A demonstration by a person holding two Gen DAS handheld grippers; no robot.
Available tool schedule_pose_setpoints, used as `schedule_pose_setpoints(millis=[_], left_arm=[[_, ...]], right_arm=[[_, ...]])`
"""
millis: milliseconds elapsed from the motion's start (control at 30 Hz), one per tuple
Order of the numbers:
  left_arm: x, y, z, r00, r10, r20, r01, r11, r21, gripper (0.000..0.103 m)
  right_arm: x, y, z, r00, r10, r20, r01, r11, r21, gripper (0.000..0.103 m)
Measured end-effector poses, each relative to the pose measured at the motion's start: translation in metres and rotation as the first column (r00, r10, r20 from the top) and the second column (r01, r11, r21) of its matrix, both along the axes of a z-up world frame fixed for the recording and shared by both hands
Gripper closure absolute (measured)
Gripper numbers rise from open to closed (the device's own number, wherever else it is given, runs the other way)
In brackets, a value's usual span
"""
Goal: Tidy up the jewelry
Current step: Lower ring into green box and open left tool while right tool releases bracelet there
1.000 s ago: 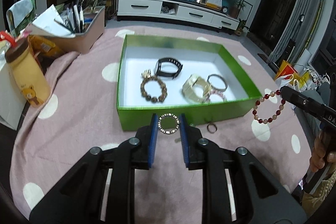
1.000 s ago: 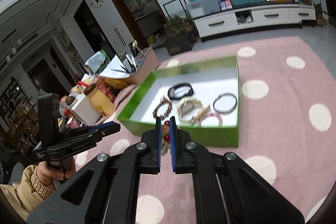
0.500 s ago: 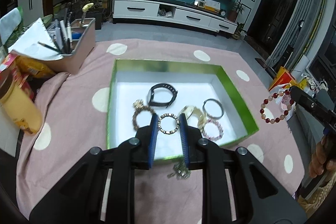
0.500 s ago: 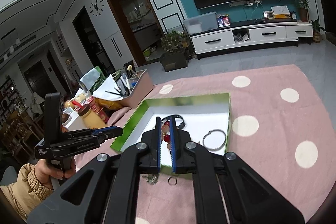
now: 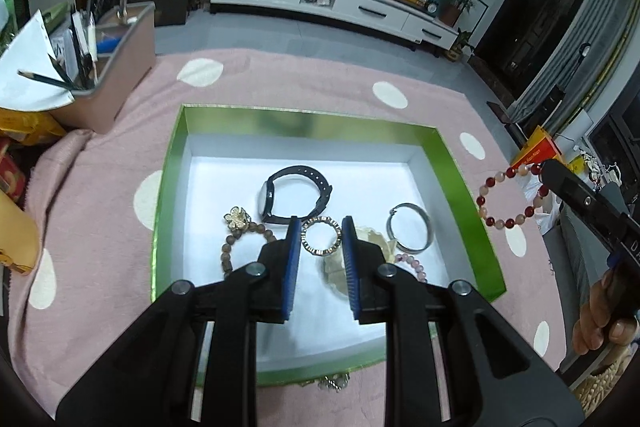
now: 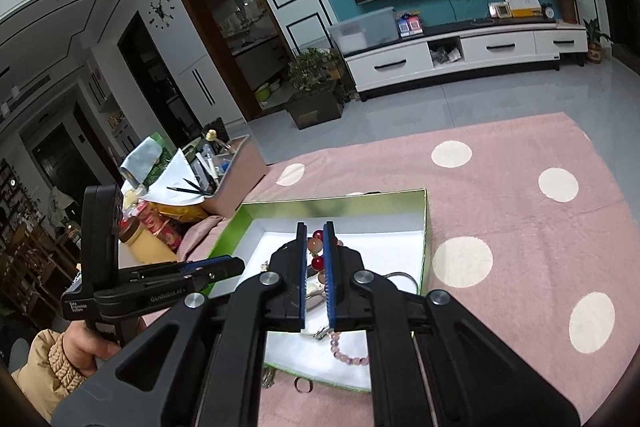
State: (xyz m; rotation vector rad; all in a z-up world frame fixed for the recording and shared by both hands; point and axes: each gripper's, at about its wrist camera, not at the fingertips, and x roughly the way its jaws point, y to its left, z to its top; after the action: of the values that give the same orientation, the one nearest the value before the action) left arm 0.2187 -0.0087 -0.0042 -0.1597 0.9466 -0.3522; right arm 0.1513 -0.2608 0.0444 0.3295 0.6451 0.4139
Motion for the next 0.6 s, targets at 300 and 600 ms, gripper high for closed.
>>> schedule_pose_setpoints(millis=[300,600], left_arm=[[0.021,-0.007,-0.03,0.996,0.003,-0.088,-0.001,1.0,0.023,0.083],[0.032,-0.015,-0.05,0.991,0.0,-0.131,0.006,0.999,0.05,0.083]], right_arm=[[0.034,0.009,-0.028,0.997,-0.005,-0.08,0.004,1.0,-0.019,0.096],[0.059,0.018,-0.054,0.989,-0.013,-0.151,0.007,0.999,-0.039,0.096]])
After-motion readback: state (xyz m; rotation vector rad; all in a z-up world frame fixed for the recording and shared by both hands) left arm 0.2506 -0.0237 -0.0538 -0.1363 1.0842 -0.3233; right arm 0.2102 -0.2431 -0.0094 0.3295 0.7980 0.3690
